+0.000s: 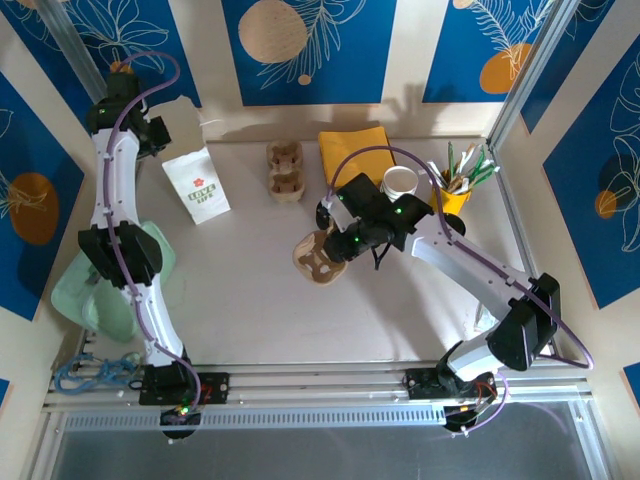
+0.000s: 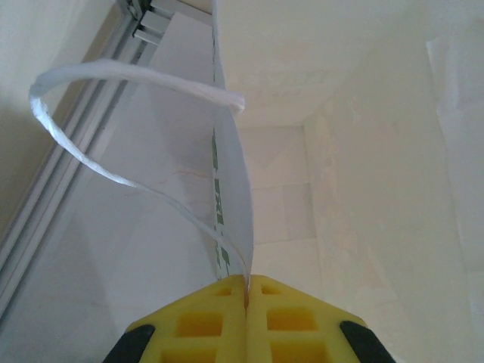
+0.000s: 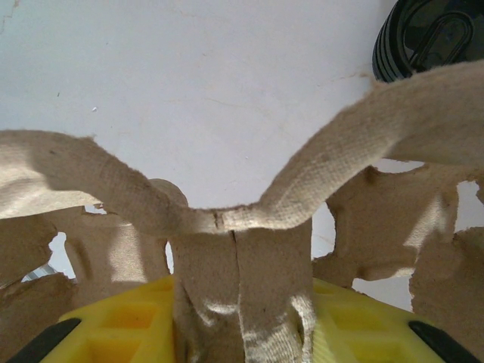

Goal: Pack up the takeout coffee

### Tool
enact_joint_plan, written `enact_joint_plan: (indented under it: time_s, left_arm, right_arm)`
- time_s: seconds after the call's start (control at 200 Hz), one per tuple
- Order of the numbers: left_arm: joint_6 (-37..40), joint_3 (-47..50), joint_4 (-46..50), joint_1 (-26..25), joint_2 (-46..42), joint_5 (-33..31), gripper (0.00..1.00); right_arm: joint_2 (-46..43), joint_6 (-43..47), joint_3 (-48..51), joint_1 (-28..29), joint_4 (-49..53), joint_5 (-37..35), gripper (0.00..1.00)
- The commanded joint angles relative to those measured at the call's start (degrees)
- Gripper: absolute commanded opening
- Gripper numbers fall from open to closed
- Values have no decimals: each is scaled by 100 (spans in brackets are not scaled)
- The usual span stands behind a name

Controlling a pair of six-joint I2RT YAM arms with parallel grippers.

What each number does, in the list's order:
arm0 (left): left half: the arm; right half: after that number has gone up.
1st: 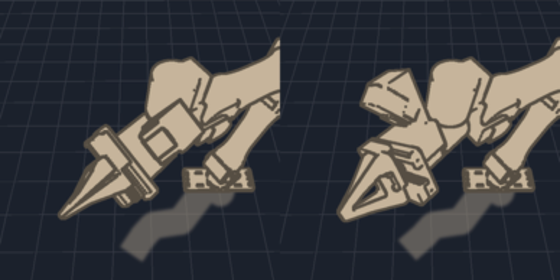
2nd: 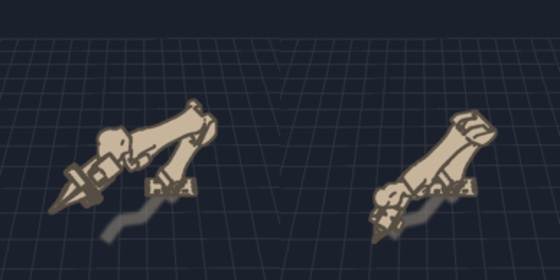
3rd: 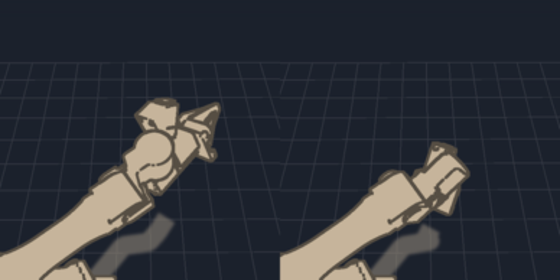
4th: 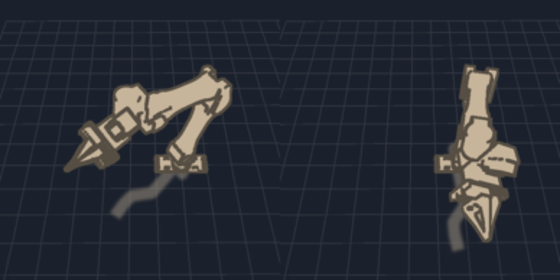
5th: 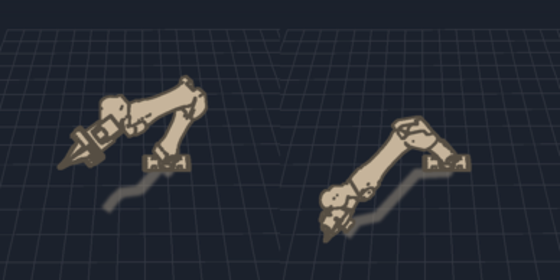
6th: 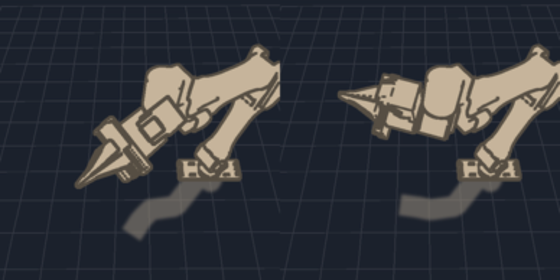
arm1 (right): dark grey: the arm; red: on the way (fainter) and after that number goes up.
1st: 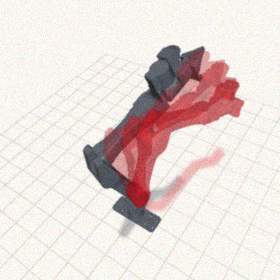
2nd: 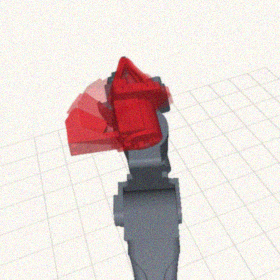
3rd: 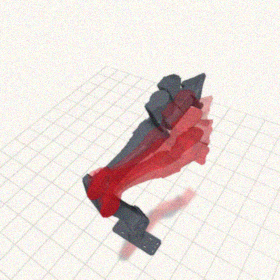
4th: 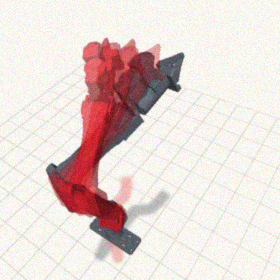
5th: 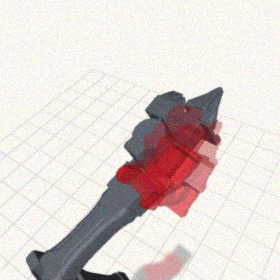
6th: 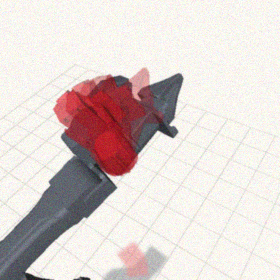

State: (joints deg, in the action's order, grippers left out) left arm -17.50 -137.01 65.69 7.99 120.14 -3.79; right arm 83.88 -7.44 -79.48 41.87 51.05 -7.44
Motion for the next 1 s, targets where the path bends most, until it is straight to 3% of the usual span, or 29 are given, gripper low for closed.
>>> enact_joint_plan:
  time_s: [0.0, 0.425, 0.995]
  left_arm:
    - [15, 242, 317, 27, -460, 370, 0]
    - [-208, 2262, 85, -159, -1933, 1189, 0]
    - [-993, 4581, -149, -1077, -4123, 1370, 0]
  right_arm:
    - [-164, 58, 31, -38, 45, 167, 35]
    - [-246, 45, -87, -56, 248, 138, 35]
    - [-268, -71, -503, 6, 487, 300, 34]
